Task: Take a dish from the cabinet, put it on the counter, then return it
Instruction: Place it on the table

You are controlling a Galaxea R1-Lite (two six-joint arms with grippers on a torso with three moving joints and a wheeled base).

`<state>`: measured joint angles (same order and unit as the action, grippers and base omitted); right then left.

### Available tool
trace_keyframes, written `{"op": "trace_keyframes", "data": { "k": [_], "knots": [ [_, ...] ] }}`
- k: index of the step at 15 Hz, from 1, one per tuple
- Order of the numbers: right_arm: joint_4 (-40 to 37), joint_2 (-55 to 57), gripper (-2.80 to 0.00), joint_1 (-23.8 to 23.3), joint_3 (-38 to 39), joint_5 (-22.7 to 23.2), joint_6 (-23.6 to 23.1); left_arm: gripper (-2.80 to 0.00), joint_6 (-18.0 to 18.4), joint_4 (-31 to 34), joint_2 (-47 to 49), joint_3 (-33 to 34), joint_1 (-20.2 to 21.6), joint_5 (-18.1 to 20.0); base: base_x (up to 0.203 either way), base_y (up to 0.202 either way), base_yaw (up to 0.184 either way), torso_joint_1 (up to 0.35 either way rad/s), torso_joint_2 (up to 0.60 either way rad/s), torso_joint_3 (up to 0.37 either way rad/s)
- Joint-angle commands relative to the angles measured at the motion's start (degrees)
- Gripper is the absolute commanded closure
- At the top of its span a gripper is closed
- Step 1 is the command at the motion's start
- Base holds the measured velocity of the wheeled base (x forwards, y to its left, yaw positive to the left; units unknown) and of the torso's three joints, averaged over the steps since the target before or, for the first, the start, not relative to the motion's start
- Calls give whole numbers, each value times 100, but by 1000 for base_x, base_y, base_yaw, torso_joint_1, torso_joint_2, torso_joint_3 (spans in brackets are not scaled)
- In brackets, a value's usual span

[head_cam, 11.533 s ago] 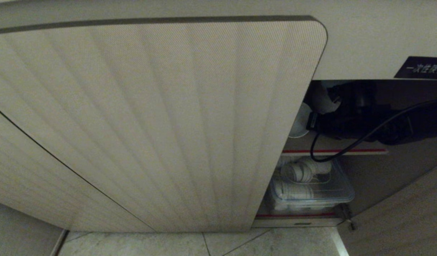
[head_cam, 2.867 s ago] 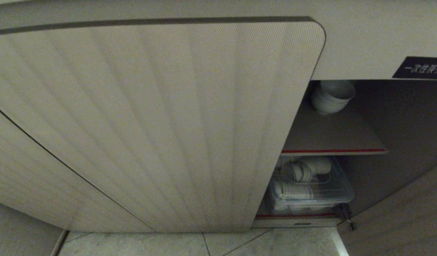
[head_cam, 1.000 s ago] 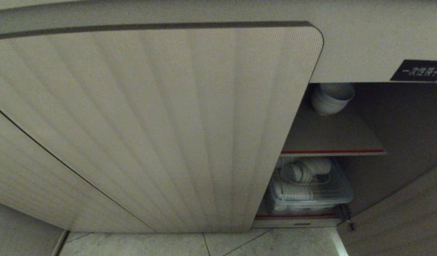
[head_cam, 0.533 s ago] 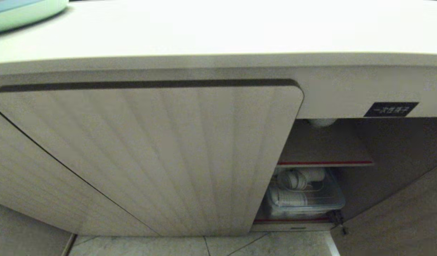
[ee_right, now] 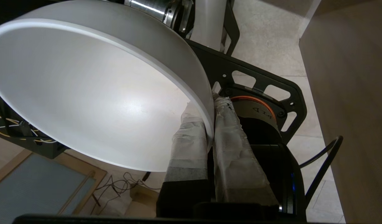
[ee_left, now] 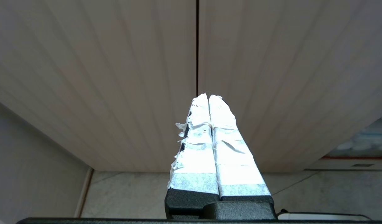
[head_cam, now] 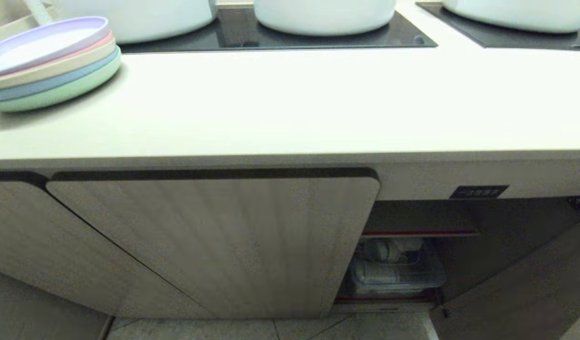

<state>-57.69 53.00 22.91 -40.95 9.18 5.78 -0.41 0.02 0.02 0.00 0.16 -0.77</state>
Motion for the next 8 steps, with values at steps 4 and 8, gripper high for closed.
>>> {"op": "trace_keyframes", "data": {
  "k": [4,8],
  "knots": [
    [-32,8,0,30,-1,14,10,0,-2,3,-2,0,2,-2,0,0,0,213,-499,-279],
    [-32,8,0,36,-10,14,10,0,-2,-2,-2,0,2,-2,0,0,0,231,-513,-283]
  ]
}}
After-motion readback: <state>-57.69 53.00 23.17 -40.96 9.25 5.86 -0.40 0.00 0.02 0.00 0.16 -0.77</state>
